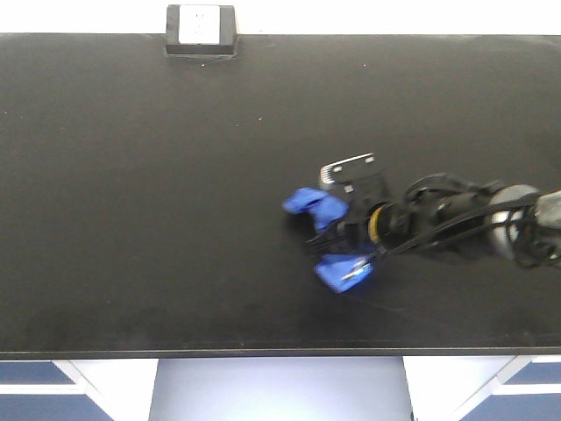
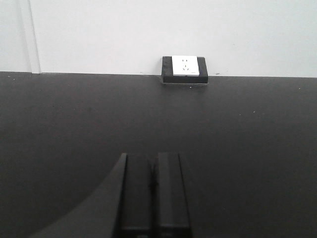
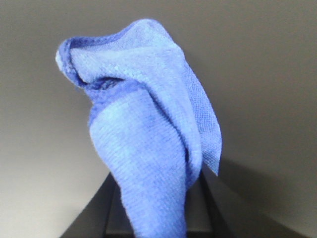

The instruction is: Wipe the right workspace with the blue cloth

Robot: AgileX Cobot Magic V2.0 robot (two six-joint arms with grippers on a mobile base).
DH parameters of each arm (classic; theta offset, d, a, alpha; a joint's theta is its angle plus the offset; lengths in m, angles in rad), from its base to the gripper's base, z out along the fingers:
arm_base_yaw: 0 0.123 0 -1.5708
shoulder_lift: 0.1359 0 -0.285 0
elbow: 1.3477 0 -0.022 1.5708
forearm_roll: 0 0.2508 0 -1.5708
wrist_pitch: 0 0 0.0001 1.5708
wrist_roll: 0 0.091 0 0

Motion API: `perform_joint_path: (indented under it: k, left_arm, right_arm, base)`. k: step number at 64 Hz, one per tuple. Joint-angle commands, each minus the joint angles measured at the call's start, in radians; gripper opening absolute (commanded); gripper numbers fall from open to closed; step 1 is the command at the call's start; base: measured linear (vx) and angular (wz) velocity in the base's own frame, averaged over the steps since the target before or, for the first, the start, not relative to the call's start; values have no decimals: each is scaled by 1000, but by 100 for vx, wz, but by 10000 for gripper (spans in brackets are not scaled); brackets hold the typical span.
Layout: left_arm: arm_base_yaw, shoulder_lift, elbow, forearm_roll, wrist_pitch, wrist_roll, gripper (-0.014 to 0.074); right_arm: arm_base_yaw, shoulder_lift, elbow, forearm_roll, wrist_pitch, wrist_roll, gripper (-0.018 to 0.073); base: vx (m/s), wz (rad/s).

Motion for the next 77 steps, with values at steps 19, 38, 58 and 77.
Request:
perform_joint_path:
  k: [19,38,58,77]
  left_arm:
    - [-5,-16,30,1,-83,-8,-6]
    - [-5,-16,30,1,-83,-8,-6]
    - [-5,-16,30,1,-83,-8,-6]
    - [-5,-16,30,1,-83,-8,-6]
  right_arm:
    - [-89,-36,-10,-47,118,-59,391]
    - [-89,-162,-11,-56,99,-40,529]
    - [-89,-319,-9,-46,89,-33,531]
    - [-89,-599,90,24,97,-23,531]
  base:
    - [0,0]
    - [0,0]
    - [0,0]
    - [0,0]
